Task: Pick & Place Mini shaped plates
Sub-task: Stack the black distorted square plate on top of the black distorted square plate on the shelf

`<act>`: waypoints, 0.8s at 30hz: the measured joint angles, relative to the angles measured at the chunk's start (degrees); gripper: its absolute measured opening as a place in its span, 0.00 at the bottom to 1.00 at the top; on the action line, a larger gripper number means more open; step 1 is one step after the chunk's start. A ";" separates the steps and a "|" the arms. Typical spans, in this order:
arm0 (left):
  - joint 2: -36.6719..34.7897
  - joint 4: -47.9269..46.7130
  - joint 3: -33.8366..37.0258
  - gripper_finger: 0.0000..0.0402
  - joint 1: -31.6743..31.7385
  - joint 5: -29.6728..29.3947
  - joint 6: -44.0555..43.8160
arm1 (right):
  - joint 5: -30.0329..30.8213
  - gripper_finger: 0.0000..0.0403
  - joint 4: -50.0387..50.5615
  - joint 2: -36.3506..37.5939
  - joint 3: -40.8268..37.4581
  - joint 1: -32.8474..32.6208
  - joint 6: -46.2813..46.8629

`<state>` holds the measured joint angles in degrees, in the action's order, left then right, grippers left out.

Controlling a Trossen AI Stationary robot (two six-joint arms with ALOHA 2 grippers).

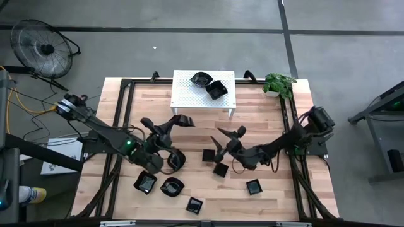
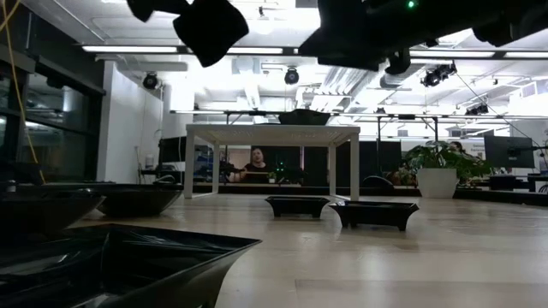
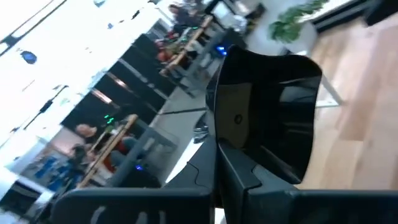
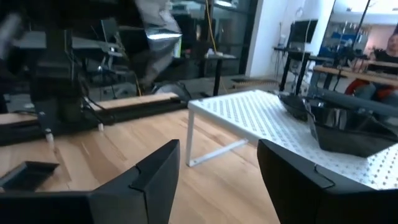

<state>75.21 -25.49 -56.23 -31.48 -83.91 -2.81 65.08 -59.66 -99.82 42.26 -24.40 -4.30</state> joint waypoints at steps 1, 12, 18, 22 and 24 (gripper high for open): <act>0.54 0.74 0.00 0.00 0.02 -0.92 0.00 | -0.06 0.52 -1.95 -0.24 0.00 -0.20 -1.61; 4.03 6.69 0.02 0.00 2.62 -5.43 -0.74 | -8.98 0.52 -7.11 -0.44 0.00 0.68 -5.10; 4.01 10.43 0.02 0.00 5.57 -4.82 -0.40 | -12.89 0.52 -13.35 -0.45 0.00 2.20 -9.16; 4.01 12.55 0.04 0.00 6.40 -4.25 0.15 | -15.80 0.52 -15.75 -0.45 0.00 3.85 -9.90; 4.01 14.28 0.04 0.00 6.40 -4.27 1.63 | -17.94 0.52 -16.31 -0.45 0.00 5.08 -9.22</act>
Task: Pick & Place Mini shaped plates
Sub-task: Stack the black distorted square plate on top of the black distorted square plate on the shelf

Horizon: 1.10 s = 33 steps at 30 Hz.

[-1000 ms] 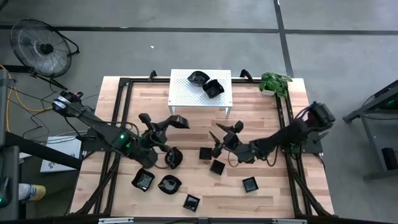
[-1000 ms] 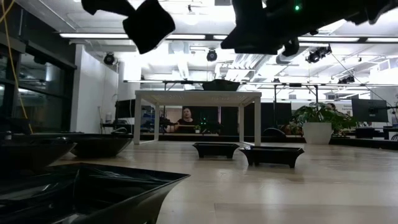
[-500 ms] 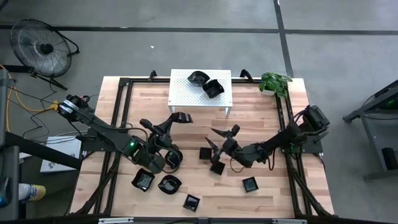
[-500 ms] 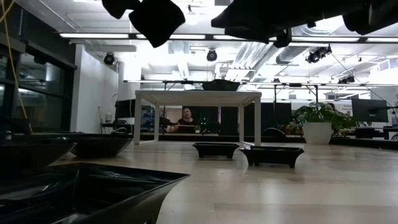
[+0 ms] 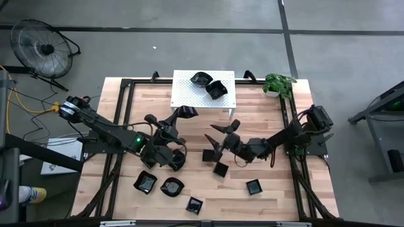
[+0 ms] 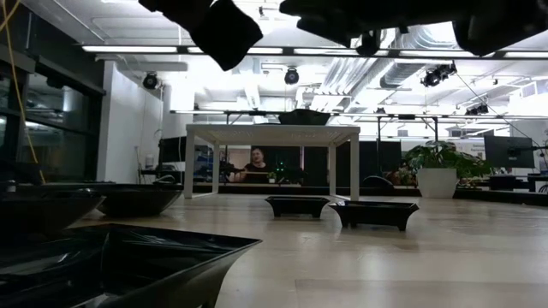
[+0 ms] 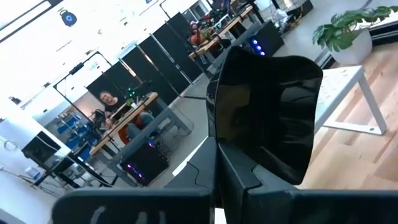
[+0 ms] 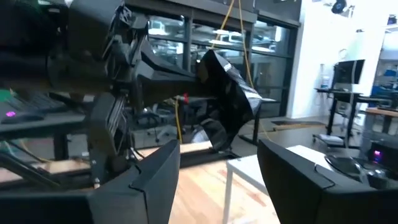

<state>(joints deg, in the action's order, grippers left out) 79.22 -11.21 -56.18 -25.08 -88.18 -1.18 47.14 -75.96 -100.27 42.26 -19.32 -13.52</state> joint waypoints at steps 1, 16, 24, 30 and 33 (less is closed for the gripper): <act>0.00 1.42 0.00 0.00 0.00 0.02 1.58 | -1.01 0.52 -0.15 0.00 0.00 0.64 0.84; -0.02 18.08 0.00 0.00 2.41 5.91 22.12 | -10.18 0.52 -1.98 0.00 1.65 6.98 11.20; -0.02 19.92 0.00 0.00 4.55 7.80 24.06 | 1.49 0.52 1.04 -0.79 3.93 6.46 13.45; 0.32 27.00 0.00 0.00 4.50 8.44 31.85 | 0.70 0.52 0.38 -2.24 3.96 6.56 18.32; 0.36 28.60 0.04 0.00 4.52 9.48 34.59 | 2.40 0.52 -2.84 -4.76 3.94 6.42 17.52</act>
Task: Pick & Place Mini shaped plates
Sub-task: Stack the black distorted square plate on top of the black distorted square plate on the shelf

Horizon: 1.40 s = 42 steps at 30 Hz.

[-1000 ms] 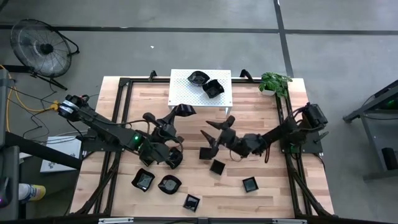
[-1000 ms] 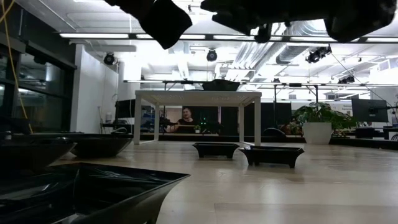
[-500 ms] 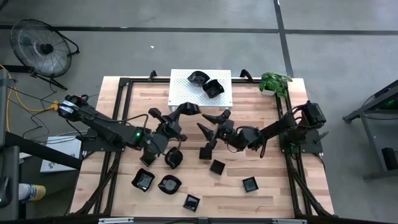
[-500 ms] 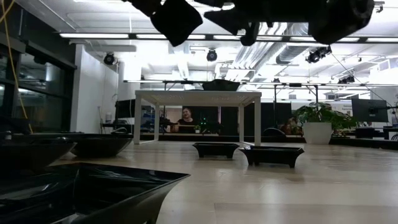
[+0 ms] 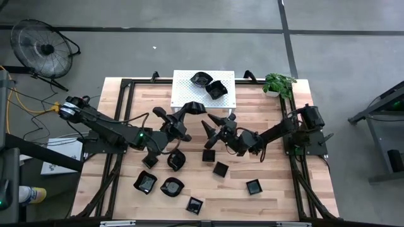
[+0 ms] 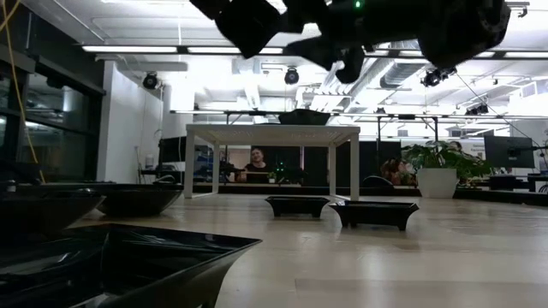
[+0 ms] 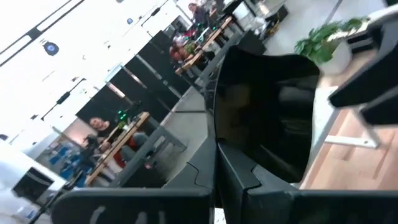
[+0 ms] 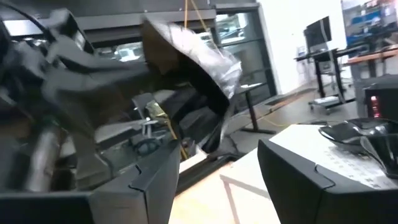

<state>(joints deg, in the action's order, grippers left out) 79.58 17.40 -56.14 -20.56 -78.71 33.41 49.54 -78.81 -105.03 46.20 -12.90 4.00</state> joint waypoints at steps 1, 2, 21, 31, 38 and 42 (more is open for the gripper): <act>-0.01 -0.05 0.00 0.00 -0.02 0.26 0.09 | 0.03 0.52 -2.06 -0.89 0.00 -0.13 -0.84; -0.01 -0.33 0.00 0.00 -0.02 0.21 0.22 | -0.15 0.52 -4.22 -1.79 0.00 -0.27 -1.55; 1.29 -0.69 -0.04 0.00 -0.02 0.06 0.85 | 5.82 0.52 -10.94 -12.42 12.52 -2.69 -16.03; 1.37 -0.37 -0.04 0.00 -0.02 -0.91 2.06 | 10.04 0.52 -11.00 -12.39 8.74 -2.32 -9.06; 1.37 -0.39 -0.04 0.00 -0.02 -0.12 2.37 | 5.47 0.52 -11.04 -12.39 8.76 1.10 -5.91; 1.37 -0.48 -0.04 0.00 -0.02 -0.11 2.37 | 1.42 0.52 -11.04 -12.39 8.79 2.67 -5.73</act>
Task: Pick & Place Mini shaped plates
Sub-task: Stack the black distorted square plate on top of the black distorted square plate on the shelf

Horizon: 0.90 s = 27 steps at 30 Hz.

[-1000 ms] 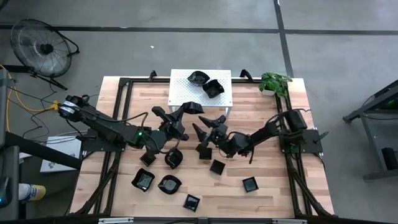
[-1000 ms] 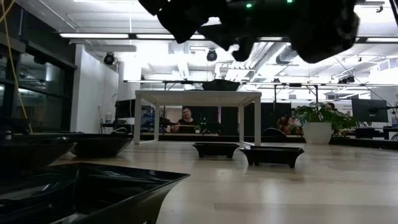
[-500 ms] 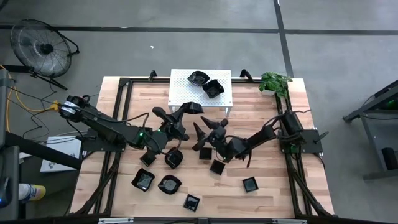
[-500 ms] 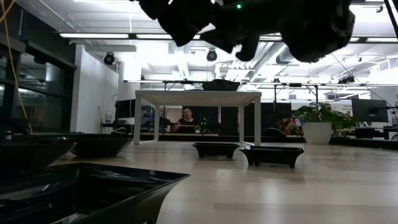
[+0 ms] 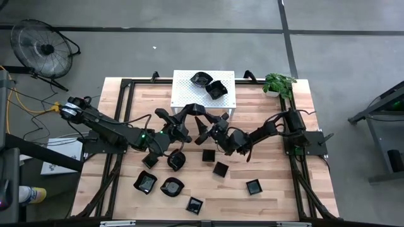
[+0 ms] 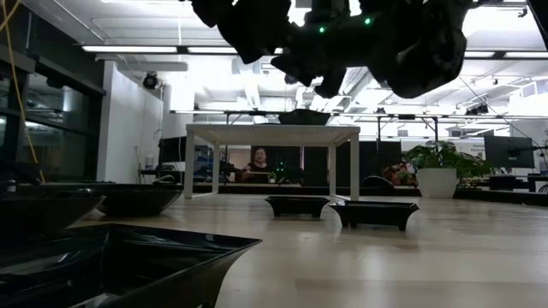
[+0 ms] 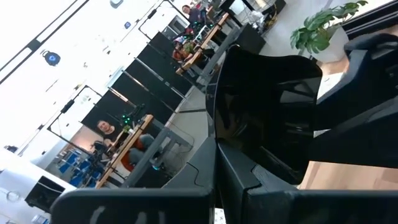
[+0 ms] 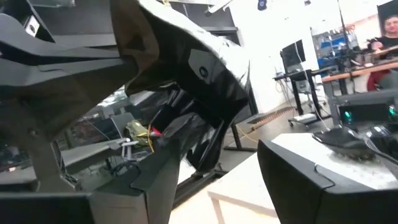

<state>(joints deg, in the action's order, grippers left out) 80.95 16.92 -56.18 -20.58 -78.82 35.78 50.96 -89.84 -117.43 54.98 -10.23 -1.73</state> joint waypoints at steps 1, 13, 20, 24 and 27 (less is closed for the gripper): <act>0.00 -0.02 0.00 0.00 0.00 0.00 0.00 | -0.21 0.52 0.00 0.00 0.00 0.19 0.25; 0.00 -0.56 0.00 0.00 0.00 -0.02 -0.01 | -0.37 0.48 -0.02 0.00 2.11 0.75 -3.03; 0.00 -0.61 0.00 0.00 0.00 -0.25 0.49 | -0.31 0.36 -0.05 0.07 2.38 0.84 -4.28; -0.01 -0.80 0.00 0.00 0.00 -0.31 0.56 | 0.04 0.28 -0.07 0.07 2.38 0.84 -4.78; -0.02 -0.80 0.00 0.00 0.00 -0.39 0.58 | 0.12 0.22 -0.07 0.07 2.34 0.84 -4.82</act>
<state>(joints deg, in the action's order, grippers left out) 80.93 16.12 -56.18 -20.58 -79.21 36.36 51.08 -89.91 -117.36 57.32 -9.39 -6.55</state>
